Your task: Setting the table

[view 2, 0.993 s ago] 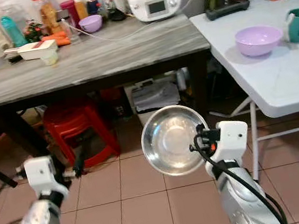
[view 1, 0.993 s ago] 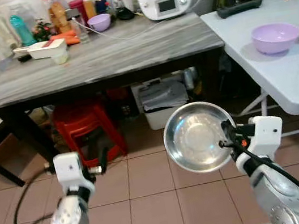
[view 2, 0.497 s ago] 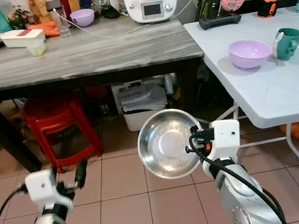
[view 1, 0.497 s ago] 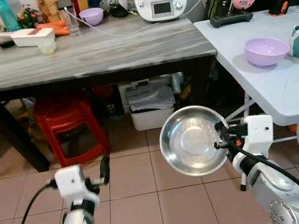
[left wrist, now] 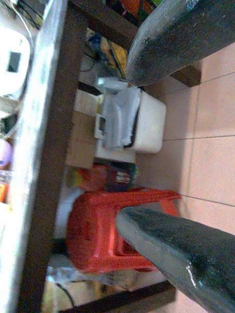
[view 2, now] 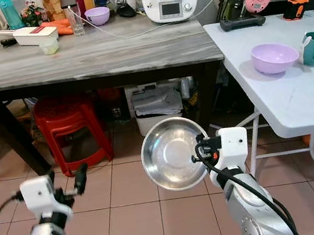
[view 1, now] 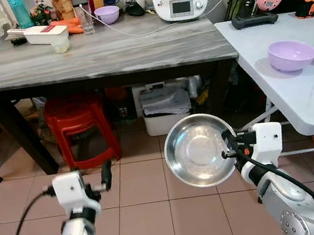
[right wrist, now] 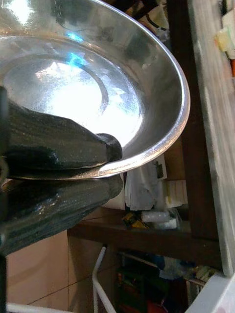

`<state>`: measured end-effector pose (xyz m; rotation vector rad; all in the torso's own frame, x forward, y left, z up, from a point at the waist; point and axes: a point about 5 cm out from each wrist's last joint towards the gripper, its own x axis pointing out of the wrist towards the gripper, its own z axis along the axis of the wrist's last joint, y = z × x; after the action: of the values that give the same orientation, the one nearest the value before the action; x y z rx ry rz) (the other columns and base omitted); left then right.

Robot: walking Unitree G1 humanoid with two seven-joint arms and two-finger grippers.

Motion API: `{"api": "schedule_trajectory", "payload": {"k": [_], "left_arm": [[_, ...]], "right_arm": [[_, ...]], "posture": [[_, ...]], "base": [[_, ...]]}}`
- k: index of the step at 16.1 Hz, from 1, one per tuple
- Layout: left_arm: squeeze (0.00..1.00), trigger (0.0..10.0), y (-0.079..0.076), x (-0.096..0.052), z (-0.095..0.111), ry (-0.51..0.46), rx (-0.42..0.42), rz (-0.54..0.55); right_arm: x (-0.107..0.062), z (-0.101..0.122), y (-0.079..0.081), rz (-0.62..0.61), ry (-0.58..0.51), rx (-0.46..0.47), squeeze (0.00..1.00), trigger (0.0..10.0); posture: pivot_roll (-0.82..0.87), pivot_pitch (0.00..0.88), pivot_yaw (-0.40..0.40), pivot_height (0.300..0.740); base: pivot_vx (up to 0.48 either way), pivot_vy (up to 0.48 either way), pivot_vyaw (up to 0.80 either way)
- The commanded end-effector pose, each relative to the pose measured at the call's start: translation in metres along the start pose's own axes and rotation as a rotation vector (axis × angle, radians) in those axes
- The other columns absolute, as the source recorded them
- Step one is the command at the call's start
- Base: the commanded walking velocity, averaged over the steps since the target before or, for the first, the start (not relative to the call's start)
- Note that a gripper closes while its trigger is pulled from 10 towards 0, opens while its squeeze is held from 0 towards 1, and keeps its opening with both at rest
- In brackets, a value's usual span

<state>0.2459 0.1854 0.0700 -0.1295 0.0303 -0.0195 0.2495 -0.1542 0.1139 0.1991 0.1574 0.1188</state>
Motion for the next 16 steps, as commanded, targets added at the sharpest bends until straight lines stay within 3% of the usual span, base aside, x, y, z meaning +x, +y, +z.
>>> {"api": "schedule_trajectory", "payload": {"k": [1, 12, 16], "left_arm": [[0.0, 10.0, -0.0003, 0.0042, 0.0059, -0.015, 0.006, -0.02], [0.0, 10.0, -0.0077, 0.0113, 0.0049, -0.001, 0.005, -0.073], [0.0, 10.0, -0.0093, 0.0137, 0.0048, 0.0, 0.003, -0.084]], "right_arm": [[-0.0022, 0.0066, -0.003, -0.03, -0.041, 0.004, 0.0, 10.0], [-0.0031, 0.0076, -0.0031, -0.051, -0.064, 0.007, 0.0, 10.0], [-0.003, 0.0079, -0.0031, -0.053, -0.07, 0.007, 0.0, 10.0]], "posture": [[-0.02, 0.0, 0.021, 0.74], [-0.04, 0.0, 0.043, 0.74], [-0.05, 0.0, 0.051, 0.74]], "base": [[0.382, 0.0, 0.0], [0.402, 0.0, 0.0], [0.418, 0.0, 0.64]]}}
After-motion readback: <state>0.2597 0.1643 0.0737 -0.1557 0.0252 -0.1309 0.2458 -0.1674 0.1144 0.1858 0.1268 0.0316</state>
